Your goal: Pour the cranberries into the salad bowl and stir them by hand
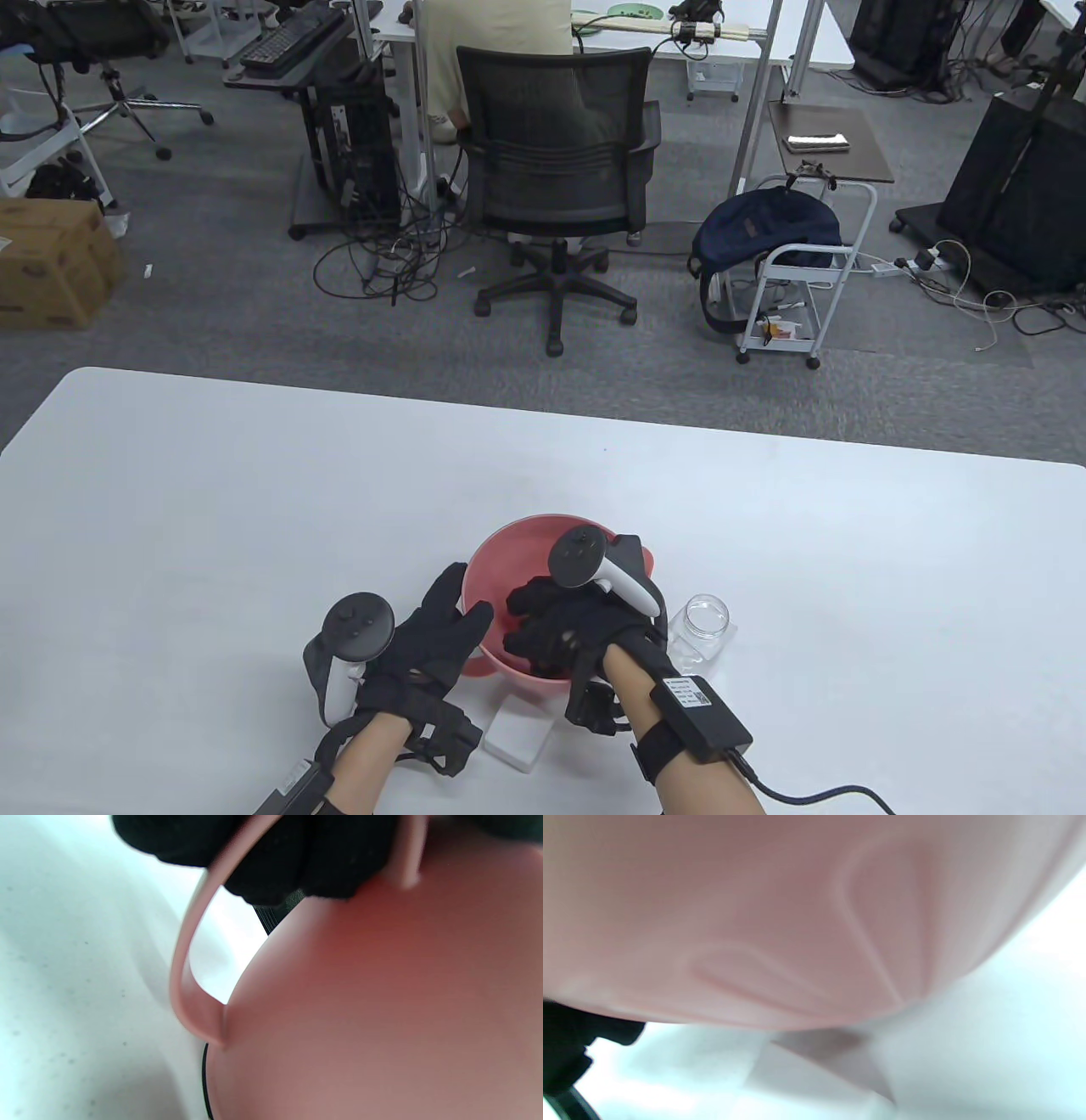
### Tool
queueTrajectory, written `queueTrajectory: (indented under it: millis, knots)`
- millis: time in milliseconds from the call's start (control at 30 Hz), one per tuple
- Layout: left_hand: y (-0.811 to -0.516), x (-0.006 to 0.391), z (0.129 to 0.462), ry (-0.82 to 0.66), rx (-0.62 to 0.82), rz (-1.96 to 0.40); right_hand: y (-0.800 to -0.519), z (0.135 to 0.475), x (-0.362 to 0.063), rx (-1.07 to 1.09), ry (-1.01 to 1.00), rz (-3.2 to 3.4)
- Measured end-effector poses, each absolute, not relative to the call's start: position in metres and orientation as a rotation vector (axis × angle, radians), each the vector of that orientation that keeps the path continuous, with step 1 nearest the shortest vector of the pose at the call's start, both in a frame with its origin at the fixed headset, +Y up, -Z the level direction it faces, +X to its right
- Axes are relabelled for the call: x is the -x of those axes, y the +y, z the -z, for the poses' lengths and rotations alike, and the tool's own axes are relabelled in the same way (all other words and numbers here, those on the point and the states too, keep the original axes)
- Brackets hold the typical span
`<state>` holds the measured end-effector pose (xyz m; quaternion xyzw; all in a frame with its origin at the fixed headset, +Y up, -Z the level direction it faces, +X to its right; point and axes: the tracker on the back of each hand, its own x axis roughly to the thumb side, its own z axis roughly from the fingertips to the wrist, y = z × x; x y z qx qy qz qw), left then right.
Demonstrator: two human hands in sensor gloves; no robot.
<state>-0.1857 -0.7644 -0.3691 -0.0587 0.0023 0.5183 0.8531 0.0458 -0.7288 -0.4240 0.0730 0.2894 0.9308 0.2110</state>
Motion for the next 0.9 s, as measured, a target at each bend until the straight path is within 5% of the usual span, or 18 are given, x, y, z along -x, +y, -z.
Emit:
queueTrajectory:
  millis: [900]
  knots:
    - [-0.7651, 0.1873, 0.3713, 0.004, 0.178, -1.122, -0.7353, 0.4254, -0.0468, -0.081, 1.052, -2.632]
